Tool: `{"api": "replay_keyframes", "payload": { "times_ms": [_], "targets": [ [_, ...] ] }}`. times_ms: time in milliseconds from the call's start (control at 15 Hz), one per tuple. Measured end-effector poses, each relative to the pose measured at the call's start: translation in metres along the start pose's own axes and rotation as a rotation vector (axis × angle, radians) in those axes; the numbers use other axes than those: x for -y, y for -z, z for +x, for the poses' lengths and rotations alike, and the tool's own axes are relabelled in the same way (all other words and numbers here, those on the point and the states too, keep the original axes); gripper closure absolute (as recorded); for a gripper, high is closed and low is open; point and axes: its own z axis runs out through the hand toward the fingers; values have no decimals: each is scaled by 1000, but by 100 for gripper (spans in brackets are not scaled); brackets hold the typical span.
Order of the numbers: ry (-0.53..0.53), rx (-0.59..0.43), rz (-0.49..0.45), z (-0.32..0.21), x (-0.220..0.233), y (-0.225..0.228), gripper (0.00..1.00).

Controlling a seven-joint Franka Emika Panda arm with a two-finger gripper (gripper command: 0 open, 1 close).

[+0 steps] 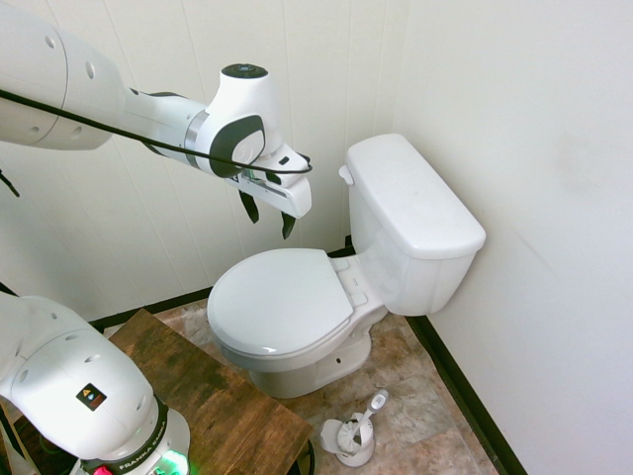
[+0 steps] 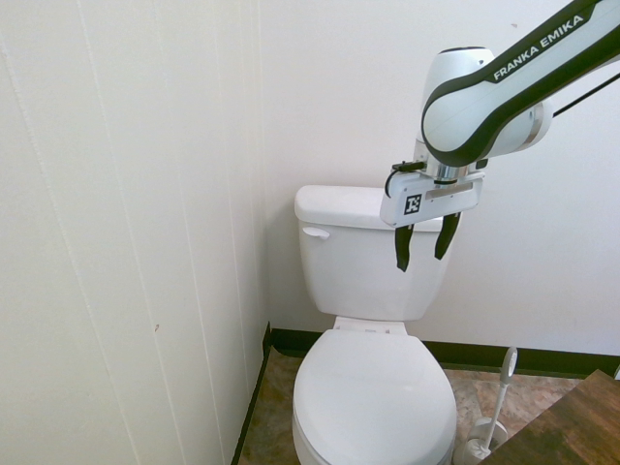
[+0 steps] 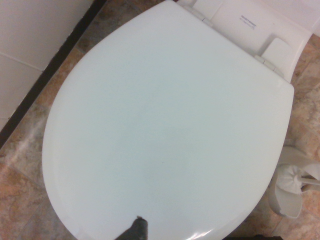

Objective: Flush the toilet

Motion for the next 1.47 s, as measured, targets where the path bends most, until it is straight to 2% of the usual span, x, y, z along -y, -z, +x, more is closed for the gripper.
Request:
{"api": "replay_keyframes", "payload": {
  "times_ms": [333,1000,1067,1467],
  "targets": [
    [-24,0,38,8,22,10,0],
    [-256,-65,151,79,158,2,0],
    [-280,-78,152,87,169,-3,100],
    [-382,-135,180,129,211,-34,100]
  ]
}}
